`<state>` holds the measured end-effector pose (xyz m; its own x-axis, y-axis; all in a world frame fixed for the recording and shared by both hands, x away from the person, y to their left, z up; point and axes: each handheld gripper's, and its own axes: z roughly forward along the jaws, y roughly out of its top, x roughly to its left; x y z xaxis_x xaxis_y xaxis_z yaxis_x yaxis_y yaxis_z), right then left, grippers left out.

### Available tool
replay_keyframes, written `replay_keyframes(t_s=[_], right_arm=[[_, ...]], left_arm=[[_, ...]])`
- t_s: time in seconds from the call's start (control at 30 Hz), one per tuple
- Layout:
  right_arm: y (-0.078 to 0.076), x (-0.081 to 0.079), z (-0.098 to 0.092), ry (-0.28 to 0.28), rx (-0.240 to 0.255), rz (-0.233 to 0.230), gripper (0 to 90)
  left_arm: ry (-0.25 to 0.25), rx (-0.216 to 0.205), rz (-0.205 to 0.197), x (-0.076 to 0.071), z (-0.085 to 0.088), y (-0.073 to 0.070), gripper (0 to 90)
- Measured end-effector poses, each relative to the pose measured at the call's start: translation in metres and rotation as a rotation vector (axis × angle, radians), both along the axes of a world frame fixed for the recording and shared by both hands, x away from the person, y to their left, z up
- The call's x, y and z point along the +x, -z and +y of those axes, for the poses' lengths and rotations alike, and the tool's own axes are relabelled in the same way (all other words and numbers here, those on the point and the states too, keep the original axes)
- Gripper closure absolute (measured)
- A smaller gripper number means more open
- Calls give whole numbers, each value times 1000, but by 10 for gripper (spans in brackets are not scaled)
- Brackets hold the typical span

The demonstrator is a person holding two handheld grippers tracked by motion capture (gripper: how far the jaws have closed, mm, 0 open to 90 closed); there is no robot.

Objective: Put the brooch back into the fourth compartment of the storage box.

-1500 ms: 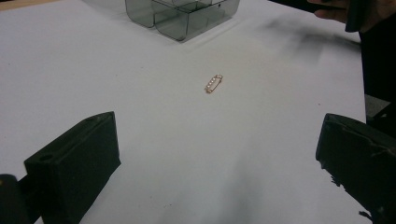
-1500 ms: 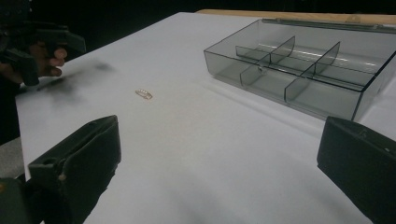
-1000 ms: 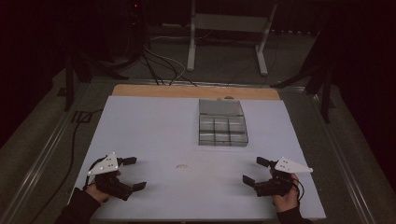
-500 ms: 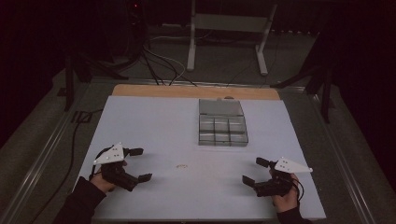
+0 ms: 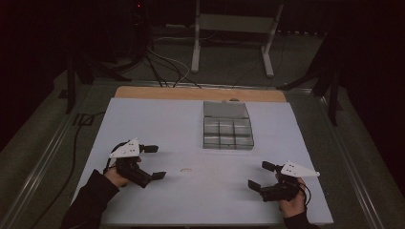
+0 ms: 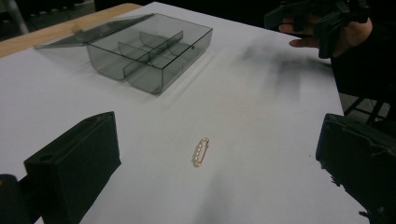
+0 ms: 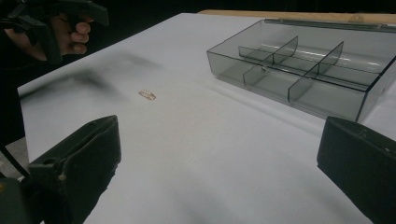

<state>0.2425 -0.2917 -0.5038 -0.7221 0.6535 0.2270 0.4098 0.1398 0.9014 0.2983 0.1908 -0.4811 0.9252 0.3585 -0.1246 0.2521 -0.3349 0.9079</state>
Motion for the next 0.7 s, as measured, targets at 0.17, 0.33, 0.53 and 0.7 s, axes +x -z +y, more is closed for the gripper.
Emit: replay_keyframes(t_s=[0.17,0.33,0.53,0.7], right_arm=[[0,0,-1,-1,4,1,0],[0,0,-1,0,5,1,0],[0,0,-2,-1,8,4,0],[0,0,-2,-4,10,6,0]], left_arm=[[35,1,1,6,-14,2,13],[63,11,10,12,-27,4,13],[85,28,28,18,-40,9,13],[98,57,75,22,-50,14,13]])
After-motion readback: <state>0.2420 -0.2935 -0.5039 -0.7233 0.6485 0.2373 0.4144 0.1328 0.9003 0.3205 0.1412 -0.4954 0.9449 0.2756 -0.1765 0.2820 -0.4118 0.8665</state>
